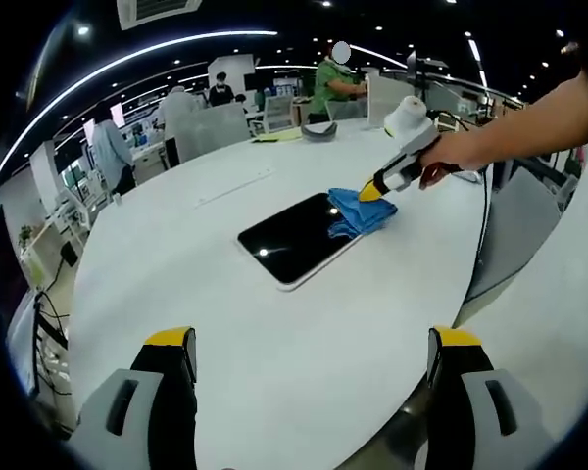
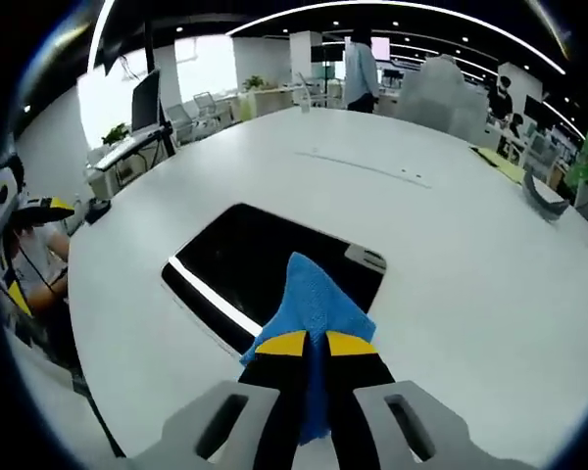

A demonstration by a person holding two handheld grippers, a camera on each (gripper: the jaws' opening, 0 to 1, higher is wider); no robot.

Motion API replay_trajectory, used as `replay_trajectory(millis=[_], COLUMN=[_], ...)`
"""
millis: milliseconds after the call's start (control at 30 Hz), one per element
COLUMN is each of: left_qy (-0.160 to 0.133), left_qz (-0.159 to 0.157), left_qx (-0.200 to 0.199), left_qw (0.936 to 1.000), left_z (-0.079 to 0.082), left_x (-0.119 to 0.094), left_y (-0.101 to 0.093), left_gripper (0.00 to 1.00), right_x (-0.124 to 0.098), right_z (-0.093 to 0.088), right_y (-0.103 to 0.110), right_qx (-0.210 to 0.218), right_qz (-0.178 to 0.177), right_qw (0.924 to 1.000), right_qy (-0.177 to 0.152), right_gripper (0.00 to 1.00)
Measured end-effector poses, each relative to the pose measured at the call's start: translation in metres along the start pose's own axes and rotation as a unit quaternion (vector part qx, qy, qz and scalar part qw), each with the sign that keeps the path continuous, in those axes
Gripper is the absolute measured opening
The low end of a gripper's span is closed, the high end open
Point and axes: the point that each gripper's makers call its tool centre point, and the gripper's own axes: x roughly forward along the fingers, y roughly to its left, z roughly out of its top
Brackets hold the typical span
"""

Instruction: Wipe the mirror surface with the cleaning cloth until all visible marks leave the cleaned area.

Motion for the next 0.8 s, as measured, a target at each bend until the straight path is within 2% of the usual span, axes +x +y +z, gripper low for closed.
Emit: replay_trajectory(millis=[267, 433, 567, 700, 800], left_qy=[0.002, 0.005, 0.008, 0.009, 0.011], left_qz=[-0.005, -0.010, -0.014, -0.020, -0.025], left_qx=[0.003, 0.008, 0.010, 0.014, 0.017], left_qw=[1.0000, 0.9999, 0.9998, 0.9997, 0.9995], left_z=[0.003, 0.004, 0.003, 0.003, 0.003], left_x=[0.005, 0.008, 0.010, 0.012, 0.013], left_y=[-0.004, -0.007, -0.009, -0.012, -0.014], left_gripper=[0.99, 0.99, 0.99, 0.99, 0.99], right_x=[-0.029, -0.049, -0.060, -0.066, -0.067], right_z=[-0.010, -0.012, -0.024, -0.050, -0.063], right_y=[0.005, 0.007, 0.013, 0.019, 0.025], right_qx=[-0.004, 0.013, 0.013, 0.007, 0.001], right_qz=[0.000, 0.002, 0.009, 0.014, 0.022], right_qw=[0.9999, 0.9993, 0.9995, 0.9999, 0.9996], right_qy=[-0.017, -0.035, -0.028, 0.000, 0.016], right_gripper=[0.01, 0.01, 0.01, 0.01, 0.02])
